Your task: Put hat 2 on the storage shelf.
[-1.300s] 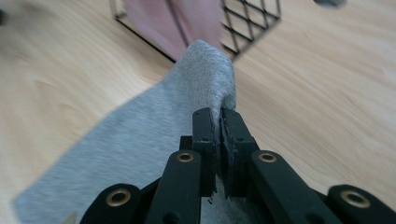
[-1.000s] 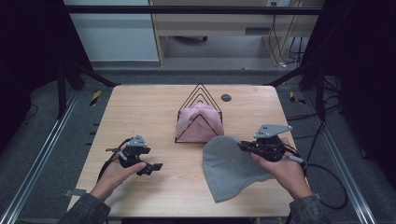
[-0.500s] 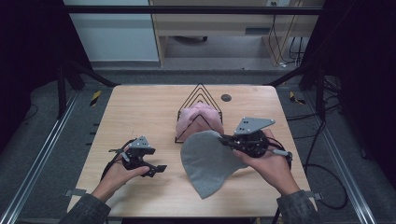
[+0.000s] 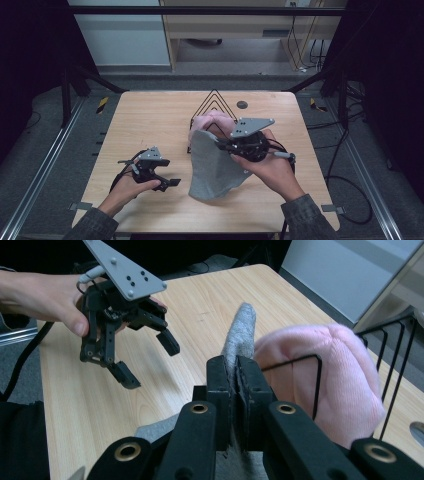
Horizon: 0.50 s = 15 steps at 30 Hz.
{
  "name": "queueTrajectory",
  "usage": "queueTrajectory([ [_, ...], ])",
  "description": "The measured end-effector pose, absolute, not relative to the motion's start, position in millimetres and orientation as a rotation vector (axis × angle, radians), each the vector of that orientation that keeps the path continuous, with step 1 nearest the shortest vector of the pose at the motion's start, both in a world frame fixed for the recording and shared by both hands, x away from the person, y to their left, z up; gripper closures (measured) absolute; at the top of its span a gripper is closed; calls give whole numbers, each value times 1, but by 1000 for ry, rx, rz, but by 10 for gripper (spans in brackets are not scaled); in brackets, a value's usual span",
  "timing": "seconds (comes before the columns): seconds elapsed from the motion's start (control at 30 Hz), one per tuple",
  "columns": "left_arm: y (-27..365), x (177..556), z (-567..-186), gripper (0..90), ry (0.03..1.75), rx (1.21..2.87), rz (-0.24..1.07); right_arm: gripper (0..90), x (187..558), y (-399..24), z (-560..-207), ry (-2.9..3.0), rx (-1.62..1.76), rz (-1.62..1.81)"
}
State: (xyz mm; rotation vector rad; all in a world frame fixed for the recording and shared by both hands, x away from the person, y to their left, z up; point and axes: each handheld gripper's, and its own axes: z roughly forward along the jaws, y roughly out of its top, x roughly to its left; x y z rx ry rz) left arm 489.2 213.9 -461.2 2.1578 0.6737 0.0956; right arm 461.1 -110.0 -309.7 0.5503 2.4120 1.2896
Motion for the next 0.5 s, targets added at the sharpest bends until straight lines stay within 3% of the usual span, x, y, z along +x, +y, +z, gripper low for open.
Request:
queueTrajectory([
  [0.5, 209, 486, -453, 107, 644, 2137, 108, 860, 459, -97, -283, 2391, 483, 1316],
])
